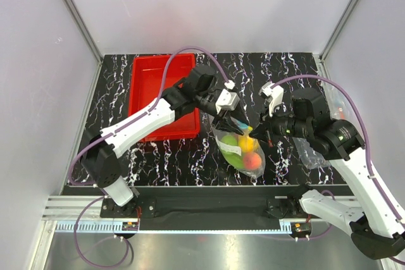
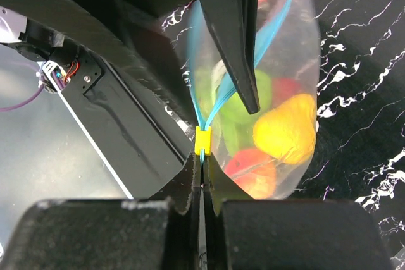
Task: Place the food in the zip-top bag and seal the zipper
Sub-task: Zip the zipper food storage bag at the center of the board.
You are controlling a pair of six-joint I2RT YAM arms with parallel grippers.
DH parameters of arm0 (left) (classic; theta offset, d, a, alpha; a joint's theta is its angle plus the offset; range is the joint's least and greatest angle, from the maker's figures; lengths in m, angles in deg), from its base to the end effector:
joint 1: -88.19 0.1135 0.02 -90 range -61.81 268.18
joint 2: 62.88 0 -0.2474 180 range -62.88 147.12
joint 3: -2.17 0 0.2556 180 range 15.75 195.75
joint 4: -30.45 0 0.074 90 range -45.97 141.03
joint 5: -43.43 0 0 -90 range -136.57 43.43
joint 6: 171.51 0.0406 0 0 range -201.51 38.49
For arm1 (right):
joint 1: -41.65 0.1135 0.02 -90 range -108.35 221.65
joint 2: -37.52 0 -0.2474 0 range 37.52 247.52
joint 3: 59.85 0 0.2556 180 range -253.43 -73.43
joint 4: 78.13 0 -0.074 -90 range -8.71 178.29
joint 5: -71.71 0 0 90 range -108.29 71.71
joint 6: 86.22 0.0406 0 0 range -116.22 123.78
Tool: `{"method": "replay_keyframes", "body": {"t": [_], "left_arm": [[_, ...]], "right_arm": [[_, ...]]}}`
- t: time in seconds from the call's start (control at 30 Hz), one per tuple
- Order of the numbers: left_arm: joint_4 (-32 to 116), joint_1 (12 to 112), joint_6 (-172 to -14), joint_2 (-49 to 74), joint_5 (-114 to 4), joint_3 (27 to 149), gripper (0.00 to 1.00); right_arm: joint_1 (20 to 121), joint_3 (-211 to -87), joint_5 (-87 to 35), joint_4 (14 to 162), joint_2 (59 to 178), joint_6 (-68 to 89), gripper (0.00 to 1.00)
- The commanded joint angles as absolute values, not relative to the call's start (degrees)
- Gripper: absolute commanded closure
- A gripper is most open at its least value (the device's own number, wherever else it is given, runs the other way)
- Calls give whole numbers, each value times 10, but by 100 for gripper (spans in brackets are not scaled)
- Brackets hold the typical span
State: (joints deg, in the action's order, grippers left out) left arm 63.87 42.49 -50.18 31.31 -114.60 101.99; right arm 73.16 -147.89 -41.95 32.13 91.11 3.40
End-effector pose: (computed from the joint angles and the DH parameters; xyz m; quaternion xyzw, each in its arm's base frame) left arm 0.2324 -0.2921 0.3437 0.6681 0.3753 -0.5288 0.3649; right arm 0.1404 0.1052 0.3930 -0.3294 0.8100 0.2961 0.3844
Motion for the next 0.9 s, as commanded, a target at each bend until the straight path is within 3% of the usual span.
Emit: {"method": "replay_keyframes", "body": {"t": [0.0, 0.2, 0.27, 0.3, 0.4, 0.5, 0.77, 0.87], "left_arm": [[603, 426, -489, 298, -1135, 1007, 59], [588, 426, -492, 304, -1106, 981, 68], [578, 427, -498, 306, -1099, 978, 93], [571, 427, -504, 305, -1093, 976, 100], [523, 430, -539, 289, -1095, 952, 100], [504, 430, -559, 269, -1098, 934, 100], [532, 447, -581, 236, -1100, 927, 100], [532, 453, -597, 231, -1113, 924, 100]], "right_arm": [[733, -1502, -429, 340, 900, 19, 100], [734, -1501, -440, 341, 894, 18, 100], [734, -1497, -440, 341, 893, 18, 100], [733, -1495, -439, 344, 893, 18, 100], [733, -1489, -433, 348, 896, 22, 98], [734, -1474, -432, 362, 895, 29, 61], [734, -1423, -451, 409, 893, 55, 45], [734, -1408, -458, 428, 889, 62, 45]]}}
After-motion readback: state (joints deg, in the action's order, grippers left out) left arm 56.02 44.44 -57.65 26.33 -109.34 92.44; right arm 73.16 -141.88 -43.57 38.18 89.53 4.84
